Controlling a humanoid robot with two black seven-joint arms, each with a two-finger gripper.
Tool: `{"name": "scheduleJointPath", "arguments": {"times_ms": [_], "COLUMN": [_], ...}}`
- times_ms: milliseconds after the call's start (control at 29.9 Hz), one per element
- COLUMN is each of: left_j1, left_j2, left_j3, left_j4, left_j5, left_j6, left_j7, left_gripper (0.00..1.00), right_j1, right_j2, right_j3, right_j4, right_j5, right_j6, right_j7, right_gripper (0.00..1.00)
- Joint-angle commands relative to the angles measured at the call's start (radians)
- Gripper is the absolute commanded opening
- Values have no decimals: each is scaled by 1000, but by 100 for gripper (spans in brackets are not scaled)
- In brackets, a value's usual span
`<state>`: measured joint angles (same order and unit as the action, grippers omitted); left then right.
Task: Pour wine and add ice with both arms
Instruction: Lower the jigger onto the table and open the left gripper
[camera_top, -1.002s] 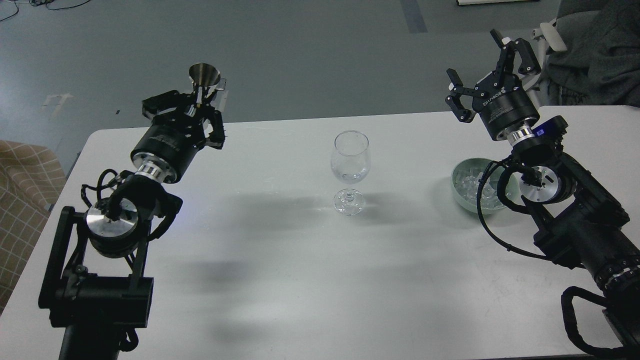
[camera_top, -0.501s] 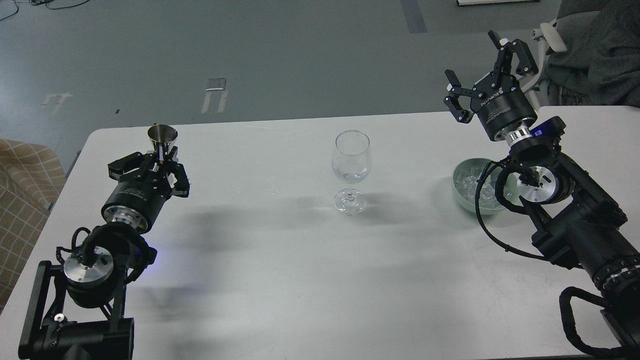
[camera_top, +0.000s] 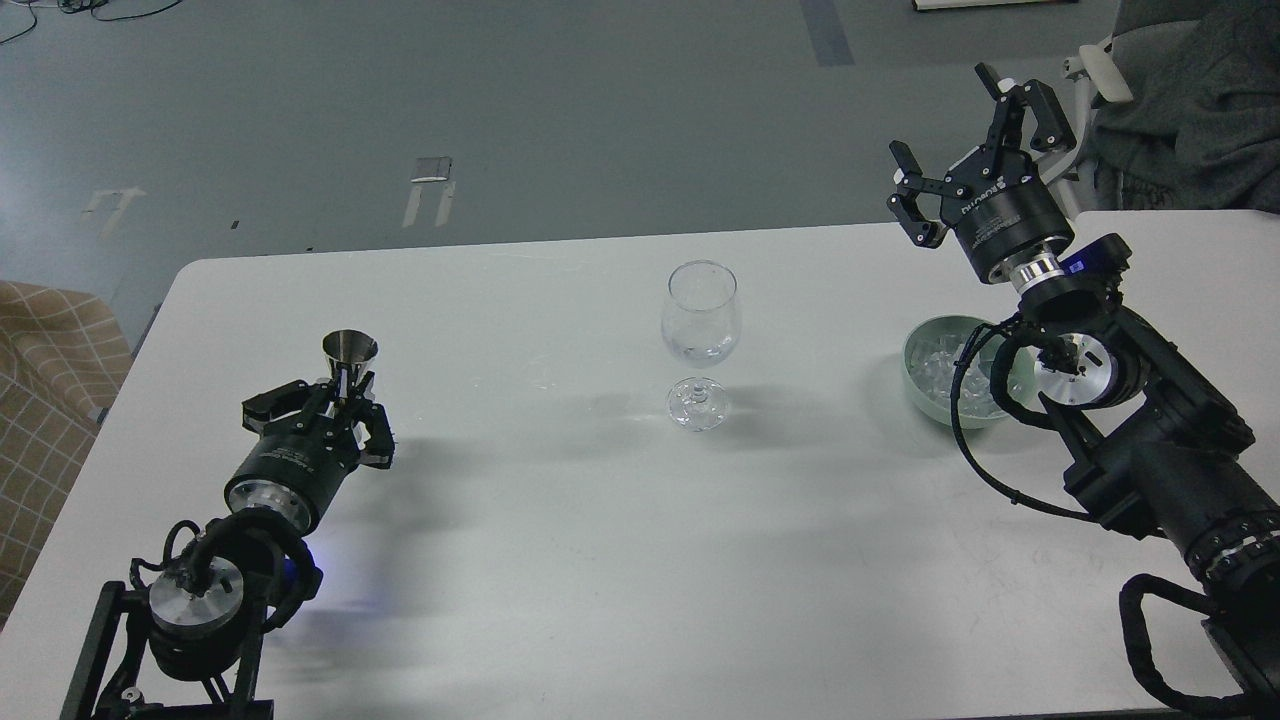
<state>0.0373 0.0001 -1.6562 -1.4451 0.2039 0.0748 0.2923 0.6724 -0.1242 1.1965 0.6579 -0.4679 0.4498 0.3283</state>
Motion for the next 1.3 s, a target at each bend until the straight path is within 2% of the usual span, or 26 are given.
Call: {"name": "scheduleJointPath", "arguments": {"times_ms": [0,334,835,969,1136,1269], "left_j1": [0,-11,-11,-11,-11,-11], "left_j2": [0,0,0,0,0,0], "left_j3": [3,6,12,13,15,15], "left_j4": [0,26,28,28,29,29], "left_j5": [0,0,3,3,5,5], "left_j6": [-1,-1,0,0,0,0], "left_j7": [-1,-1,-1,-1,-1,-1], "left_gripper": [29,44,49,54,56,63], "right_j1": [-2,-2,0,0,0,-2], "right_j2": [0,0,2,2,2,2], "right_j3": [1,1,1,1,1,1], "right_j4": [2,0,0,0,0,0], "right_j5": [0,0,0,0,0,0], "right_j6": [0,0,0,0,0,0], "right_j7": [0,0,0,0,0,0], "right_gripper": [100,100,100,100,100,100]}}
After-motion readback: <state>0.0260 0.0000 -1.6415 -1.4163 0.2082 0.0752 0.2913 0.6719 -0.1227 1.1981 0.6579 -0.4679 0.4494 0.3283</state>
